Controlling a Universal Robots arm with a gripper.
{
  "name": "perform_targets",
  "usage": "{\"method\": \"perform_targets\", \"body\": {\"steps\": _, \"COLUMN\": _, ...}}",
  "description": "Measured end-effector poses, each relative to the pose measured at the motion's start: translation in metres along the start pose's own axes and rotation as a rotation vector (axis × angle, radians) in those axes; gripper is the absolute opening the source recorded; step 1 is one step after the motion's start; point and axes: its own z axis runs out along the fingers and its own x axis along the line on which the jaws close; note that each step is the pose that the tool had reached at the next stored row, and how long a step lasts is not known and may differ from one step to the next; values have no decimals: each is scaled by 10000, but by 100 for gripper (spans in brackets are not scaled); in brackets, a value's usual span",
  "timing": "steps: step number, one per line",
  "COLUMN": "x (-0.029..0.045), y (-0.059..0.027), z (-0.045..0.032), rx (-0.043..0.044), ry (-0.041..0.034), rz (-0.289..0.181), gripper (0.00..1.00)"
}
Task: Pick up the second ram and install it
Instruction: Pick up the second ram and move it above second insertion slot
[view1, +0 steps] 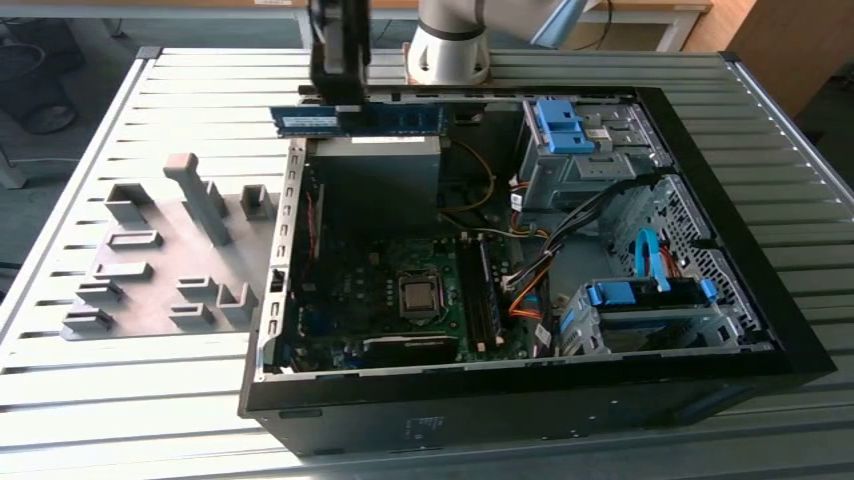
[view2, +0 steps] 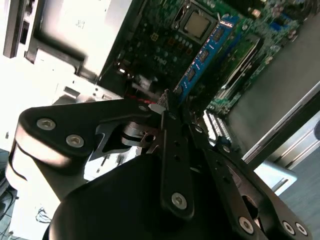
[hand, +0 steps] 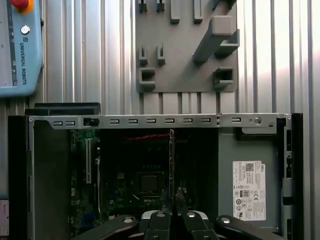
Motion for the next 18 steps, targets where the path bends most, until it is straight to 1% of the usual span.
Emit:
{"method": "perform_targets", "body": {"steps": 11, "x": -14, "y": -428, "z": 5, "rx": 0, "ry": -1, "rz": 0, "gripper": 14}}
{"method": "perform_targets", "body": {"steps": 18, "x": -24, "y": -745, "z": 11, "rx": 0, "ry": -1, "rz": 0, "gripper": 14}}
